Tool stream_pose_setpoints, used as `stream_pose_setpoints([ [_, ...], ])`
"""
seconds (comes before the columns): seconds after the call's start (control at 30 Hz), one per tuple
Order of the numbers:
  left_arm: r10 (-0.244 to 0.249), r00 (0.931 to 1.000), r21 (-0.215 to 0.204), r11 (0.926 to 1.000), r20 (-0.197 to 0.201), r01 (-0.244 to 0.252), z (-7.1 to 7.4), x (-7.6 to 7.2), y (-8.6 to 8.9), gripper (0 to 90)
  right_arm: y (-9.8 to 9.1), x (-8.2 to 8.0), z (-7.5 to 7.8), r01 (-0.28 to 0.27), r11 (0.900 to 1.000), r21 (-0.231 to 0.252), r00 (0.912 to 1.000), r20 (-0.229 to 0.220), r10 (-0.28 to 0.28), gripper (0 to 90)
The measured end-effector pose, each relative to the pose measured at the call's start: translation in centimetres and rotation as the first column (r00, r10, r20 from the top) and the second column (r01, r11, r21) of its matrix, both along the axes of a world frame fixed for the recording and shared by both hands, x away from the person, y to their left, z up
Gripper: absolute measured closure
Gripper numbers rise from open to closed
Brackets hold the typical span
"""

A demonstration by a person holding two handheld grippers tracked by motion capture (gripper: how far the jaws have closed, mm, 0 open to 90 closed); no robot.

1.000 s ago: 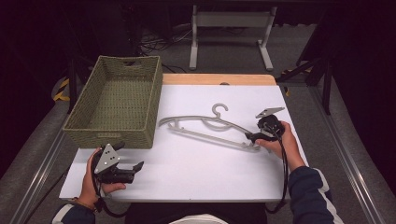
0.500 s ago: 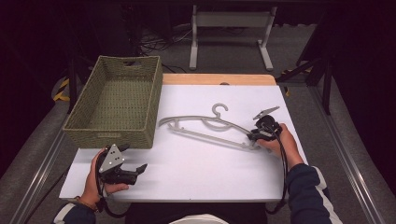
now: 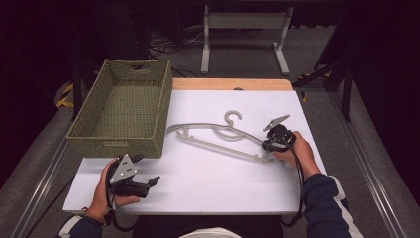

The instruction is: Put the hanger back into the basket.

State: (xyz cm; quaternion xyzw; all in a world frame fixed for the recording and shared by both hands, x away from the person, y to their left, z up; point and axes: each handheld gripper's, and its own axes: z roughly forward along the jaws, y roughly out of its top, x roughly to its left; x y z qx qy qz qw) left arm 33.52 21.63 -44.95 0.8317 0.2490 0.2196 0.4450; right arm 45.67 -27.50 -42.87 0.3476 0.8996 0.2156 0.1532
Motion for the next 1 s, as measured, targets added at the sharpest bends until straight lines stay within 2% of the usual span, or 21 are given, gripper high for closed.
stream_pose_setpoints([
  [0.1, -0.011, 0.9998, 0.015, 0.9998, 0.014, 0.011, 0.2, 0.0, -0.6, 9.2, -0.3, -1.3, 0.7, -0.041, 0.9990, -0.017, 0.9971, 0.063, 0.042, 83.5],
  [0.17, -0.019, 0.9996, 0.023, 0.9996, 0.021, 0.018, 0.5, 0.2, -1.2, 9.6, -0.6, -2.5, 1.7, -0.063, 0.9976, -0.031, 0.9911, 0.116, 0.066, 83.5],
  [0.2, -0.024, 0.9994, 0.023, 0.9995, 0.026, 0.024, 0.6, 0.2, -1.5, 9.8, -0.6, -3.0, 2.0, -0.067, 0.9969, -0.040, 0.9882, 0.135, 0.072, 83.6],
  [0.23, -0.030, 0.9989, 0.024, 0.9993, 0.036, 0.030, 0.9, 0.2, -1.8, 9.8, -0.6, -3.0, 2.0, -0.067, 0.9969, -0.040, 0.9882, 0.135, 0.072, 83.6],
  [0.3, -0.031, 0.9979, 0.038, 0.9989, 0.056, 0.029, 1.5, 0.3, -2.5, 10.6, -0.8, -4.4, 2.9, -0.111, 0.9911, -0.073, 0.9750, 0.185, 0.123, 83.5],
  [0.33, -0.035, 0.9970, 0.036, 0.9988, 0.069, 0.032, 1.9, 0.3, -2.9, 10.8, -0.9, -4.8, 3.1, -0.120, 0.9898, -0.076, 0.9712, 0.197, 0.133, 83.6],
  [0.4, -0.030, 0.9962, 0.054, 0.9982, 0.082, 0.025, 2.6, 0.5, -3.7, 11.7, -0.9, -6.1, 3.8, -0.162, 0.9822, -0.095, 0.9551, 0.235, 0.180, 83.6],
  [0.43, -0.038, 0.9951, 0.050, 0.9982, 0.092, 0.033, 3.0, 0.7, -4.0, 11.7, -0.8, -6.5, 4.1, -0.186, 0.9777, -0.097, 0.9494, 0.239, 0.204, 83.6],
  [0.5, -0.030, 0.9939, 0.061, 0.9979, 0.106, 0.023, 3.7, 0.9, -4.8, 13.2, -0.4, -7.6, 4.6, -0.235, 0.9659, -0.109, 0.9289, 0.268, 0.256, 83.6],
  [0.57, -0.042, 0.9923, 0.067, 0.9972, 0.117, 0.034, 4.3, 1.0, -5.7, 13.3, 0.1, -8.3, 5.1, -0.252, 0.9619, -0.106, 0.9189, 0.285, 0.272, 83.6],
  [0.6, -0.033, 0.9921, 0.094, 0.9954, 0.121, 0.021, 4.6, 1.1, -6.3, 15.1, 0.4, -8.6, 5.4, -0.267, 0.9572, -0.112, 0.9102, 0.297, 0.289, 83.5],
  [0.63, -0.047, 0.9917, 0.109, 0.9934, 0.119, 0.034, 4.8, 1.2, -6.7, 15.7, 0.7, -8.8, 5.6, -0.278, 0.9542, -0.110, 0.9023, 0.311, 0.299, 83.6],
  [0.67, -0.047, 0.9917, 0.109, 0.9934, 0.119, 0.034, 4.8, 1.2, -6.7, 16.4, 0.7, -8.8, 5.6, -0.278, 0.9542, -0.110, 0.9023, 0.311, 0.299, 83.6],
  [0.7, -0.049, 0.9913, 0.130, 0.9909, 0.122, 0.033, 4.9, 1.3, -7.2, 16.4, 1.0, -9.0, 5.8, -0.283, 0.9528, -0.109, 0.8988, 0.316, 0.304, 83.5],
  [0.73, -0.036, 0.9919, 0.160, 0.9870, 0.121, 0.017, 4.9, 1.5, -7.6, 18.3, 1.3, -9.2, 6.0, -0.295, 0.9488, -0.115, 0.8903, 0.328, 0.316, 83.5],
  [0.8, -0.045, 0.9939, 0.203, 0.9789, 0.101, 0.024, 4.8, 1.8, -8.3, 20.5, 1.9, -9.5, 6.2, -0.307, 0.9443, -0.120, 0.8811, 0.340, 0.329, 83.5],
  [0.87, -0.058, 0.9954, 0.265, 0.9636, 0.075, 0.036, 4.6, 2.1, -8.9, 29.2, 2.6, -9.9, 6.4, -0.327, 0.9363, -0.127, 0.8696, 0.347, 0.351, 83.5],
  [0.93, -0.059, 0.9961, 0.294, 0.9551, 0.066, 0.037, 4.5, 2.3, -9.2, 33.6, 3.2, -10.1, 6.5, -0.345, 0.9285, -0.137, 0.8605, 0.349, 0.371, 83.4],
  [1.0, -0.065, 0.9961, 0.339, 0.9400, 0.060, 0.041, 4.4, 2.4, -9.5, 42.0, 3.8, -10.3, 6.5, -0.355, 0.9241, -0.143, 0.8544, 0.352, 0.382, 83.5],
])
